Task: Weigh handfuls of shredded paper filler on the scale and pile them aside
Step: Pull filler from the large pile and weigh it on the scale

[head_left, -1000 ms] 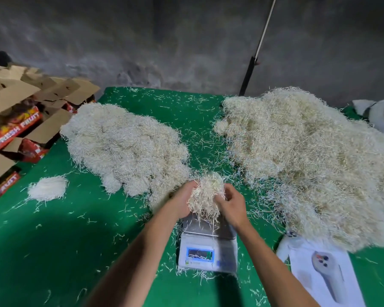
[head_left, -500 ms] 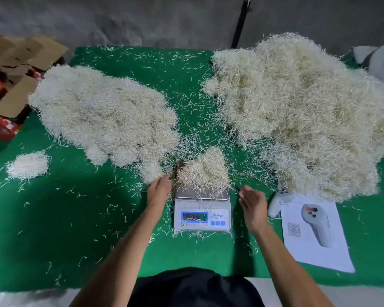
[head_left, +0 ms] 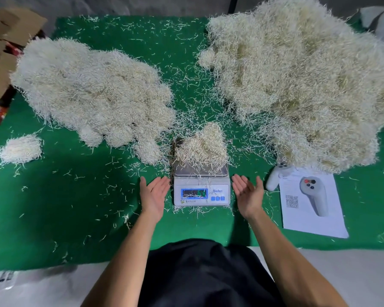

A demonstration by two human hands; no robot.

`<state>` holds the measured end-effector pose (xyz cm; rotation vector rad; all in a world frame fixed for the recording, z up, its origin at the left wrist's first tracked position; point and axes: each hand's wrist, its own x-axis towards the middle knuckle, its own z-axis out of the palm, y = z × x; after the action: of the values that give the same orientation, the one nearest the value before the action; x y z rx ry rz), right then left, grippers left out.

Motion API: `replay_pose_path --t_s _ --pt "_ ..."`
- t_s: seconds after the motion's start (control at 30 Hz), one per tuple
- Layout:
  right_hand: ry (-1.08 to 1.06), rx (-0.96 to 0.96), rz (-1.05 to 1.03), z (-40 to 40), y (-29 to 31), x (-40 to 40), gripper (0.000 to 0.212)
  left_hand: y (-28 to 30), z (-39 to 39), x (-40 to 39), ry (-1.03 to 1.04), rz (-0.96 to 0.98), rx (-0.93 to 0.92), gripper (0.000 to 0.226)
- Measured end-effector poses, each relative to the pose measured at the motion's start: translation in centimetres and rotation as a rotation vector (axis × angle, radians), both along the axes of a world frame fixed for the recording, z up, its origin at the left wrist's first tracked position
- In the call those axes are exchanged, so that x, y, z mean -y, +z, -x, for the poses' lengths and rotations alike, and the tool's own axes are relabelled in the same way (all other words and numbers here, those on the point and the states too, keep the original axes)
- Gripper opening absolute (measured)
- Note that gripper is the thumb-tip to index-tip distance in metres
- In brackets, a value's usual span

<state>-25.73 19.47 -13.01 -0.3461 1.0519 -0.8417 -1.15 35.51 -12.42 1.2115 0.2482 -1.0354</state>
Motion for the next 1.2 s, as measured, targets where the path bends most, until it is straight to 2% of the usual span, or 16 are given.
replay_pose_path --t_s 0.17,0.4,0.57,0.63,0.7,0.77,0.83,0.87,0.97,1.07,1.13,1.2 --pt "-0.025 0.044 -0.021 0.0 -0.1 0.1 0.078 -0.4 -0.1 0.0 0.041 0.038 -0.035 0.09" --pt "-0.05 0.072 -0.054 0.2 0.1 0.0 0.074 -1.0 -0.3 0.2 0.003 0.007 -0.011 0.088" --pt "-0.013 0.029 -0.048 0.2 0.6 0.1 0.068 -0.7 -0.3 0.2 -0.046 -0.025 0.035 0.085" --pt "0.056 -0.062 -0.022 -0.1 0.9 0.4 0.059 0.5 -0.2 0.7 -0.085 -0.052 0.082 0.079" --pt "0.148 -0.267 0.098 -0.9 1.9 1.3 0.043 2.5 0.1 2.1 -0.135 -0.102 0.27 0.065" --pt "0.179 -0.45 0.29 -2.6 3.7 2.4 0.025 4.6 0.5 4.1 -0.198 -0.169 0.618 0.044" --pt "0.214 -0.513 0.46 -5.1 6.0 3.3 0.017 6.9 1.3 6.8 -0.269 -0.171 0.83 0.027" --pt "0.257 -0.527 0.515 -6.5 7.1 3.7 0.018 7.8 1.9 8.2 -0.331 -0.175 0.858 0.029" --pt "0.47 -0.494 0.523 -10.5 9.0 4.1 0.041 9.5 3.4 11.6 -0.526 -0.277 0.794 0.074" --pt "0.604 -0.349 0.512 -12.8 10.0 4.7 0.05 10.9 2.8 13.5 -0.473 -0.254 0.735 0.109" --pt "0.594 -0.136 0.435 -13.6 11.2 5.7 0.051 11.9 1.2 14.6 -0.444 -0.224 0.735 0.12" --pt "0.581 -0.137 0.436 -14.1 12.6 7.0 0.051 12.6 -0.3 15.5 -0.461 -0.196 0.711 0.123"
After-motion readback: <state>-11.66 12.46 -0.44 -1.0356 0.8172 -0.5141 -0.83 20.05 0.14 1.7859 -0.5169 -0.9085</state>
